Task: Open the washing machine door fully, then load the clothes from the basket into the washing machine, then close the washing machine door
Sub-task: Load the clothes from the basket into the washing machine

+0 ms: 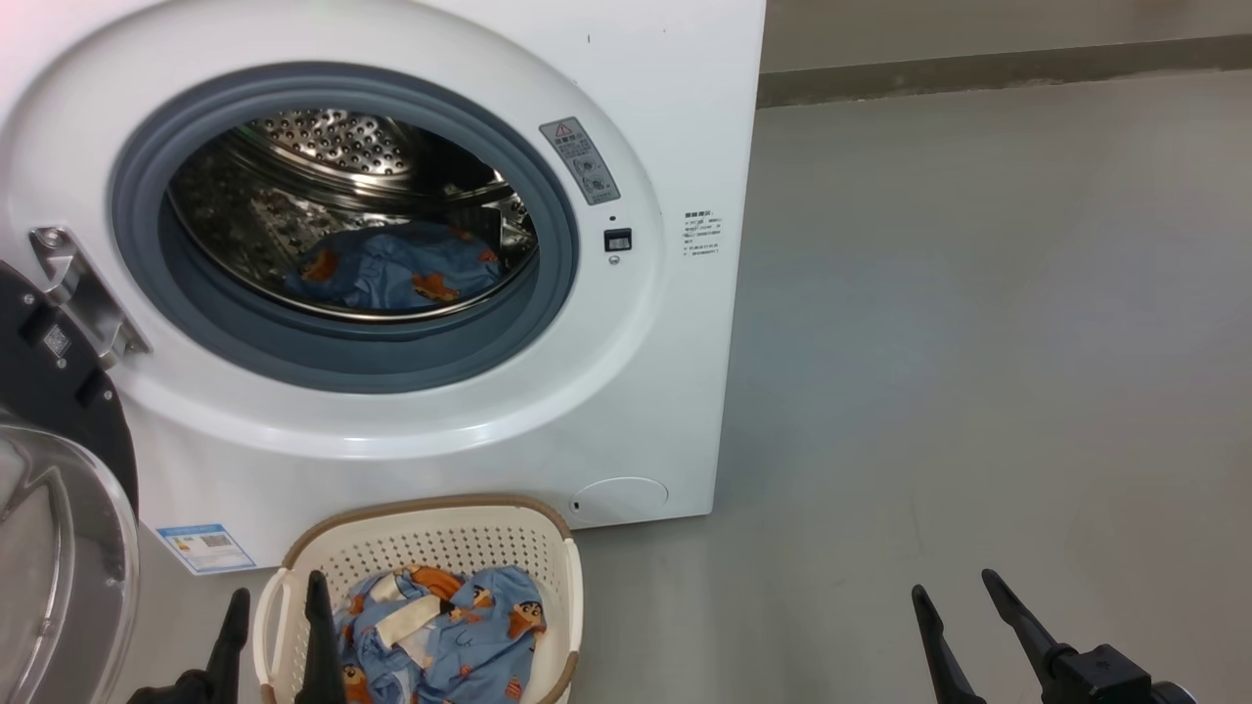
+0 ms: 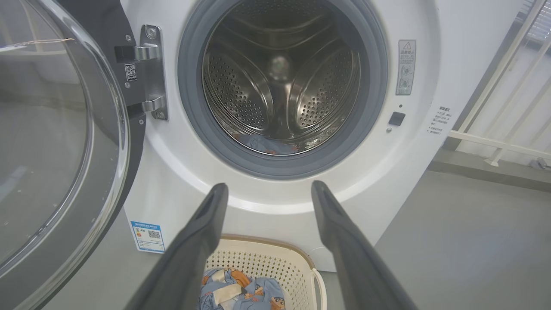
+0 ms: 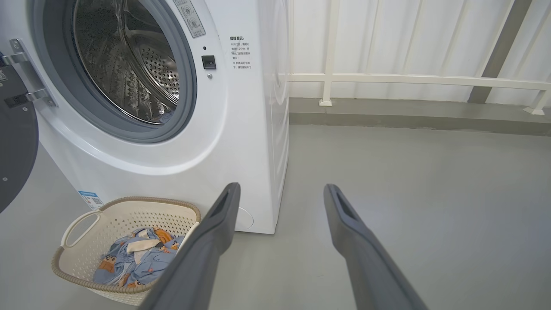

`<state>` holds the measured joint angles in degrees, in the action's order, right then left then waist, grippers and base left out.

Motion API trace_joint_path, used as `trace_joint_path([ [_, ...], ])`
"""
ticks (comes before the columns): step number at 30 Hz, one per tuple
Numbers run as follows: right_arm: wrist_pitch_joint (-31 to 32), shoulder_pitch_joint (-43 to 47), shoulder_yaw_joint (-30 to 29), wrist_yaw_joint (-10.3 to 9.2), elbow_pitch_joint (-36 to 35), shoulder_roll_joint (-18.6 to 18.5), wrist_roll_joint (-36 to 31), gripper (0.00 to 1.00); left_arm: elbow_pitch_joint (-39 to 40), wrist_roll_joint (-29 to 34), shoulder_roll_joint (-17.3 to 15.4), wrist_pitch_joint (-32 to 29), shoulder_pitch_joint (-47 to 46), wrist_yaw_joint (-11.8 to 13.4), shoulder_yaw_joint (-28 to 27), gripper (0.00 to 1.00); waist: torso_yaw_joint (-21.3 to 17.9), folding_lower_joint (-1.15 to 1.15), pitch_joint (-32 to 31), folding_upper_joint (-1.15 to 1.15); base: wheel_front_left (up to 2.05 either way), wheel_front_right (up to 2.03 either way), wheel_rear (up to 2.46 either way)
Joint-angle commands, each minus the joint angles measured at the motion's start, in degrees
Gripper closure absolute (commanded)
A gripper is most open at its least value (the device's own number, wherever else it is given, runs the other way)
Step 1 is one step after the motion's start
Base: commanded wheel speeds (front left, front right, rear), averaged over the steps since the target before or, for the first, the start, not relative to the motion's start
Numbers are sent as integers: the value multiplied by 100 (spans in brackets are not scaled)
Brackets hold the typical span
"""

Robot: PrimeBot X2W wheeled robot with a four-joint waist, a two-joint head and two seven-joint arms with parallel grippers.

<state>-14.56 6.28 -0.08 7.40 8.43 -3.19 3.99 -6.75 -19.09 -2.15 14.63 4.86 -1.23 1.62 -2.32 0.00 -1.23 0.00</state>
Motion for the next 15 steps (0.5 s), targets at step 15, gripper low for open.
trace_joint_path([
  [15,-44,-110,157,9,-152,-74,34,0,-236,76,-73,37,-374,12,-35,0,-111,0,287,0,0,0,0],
])
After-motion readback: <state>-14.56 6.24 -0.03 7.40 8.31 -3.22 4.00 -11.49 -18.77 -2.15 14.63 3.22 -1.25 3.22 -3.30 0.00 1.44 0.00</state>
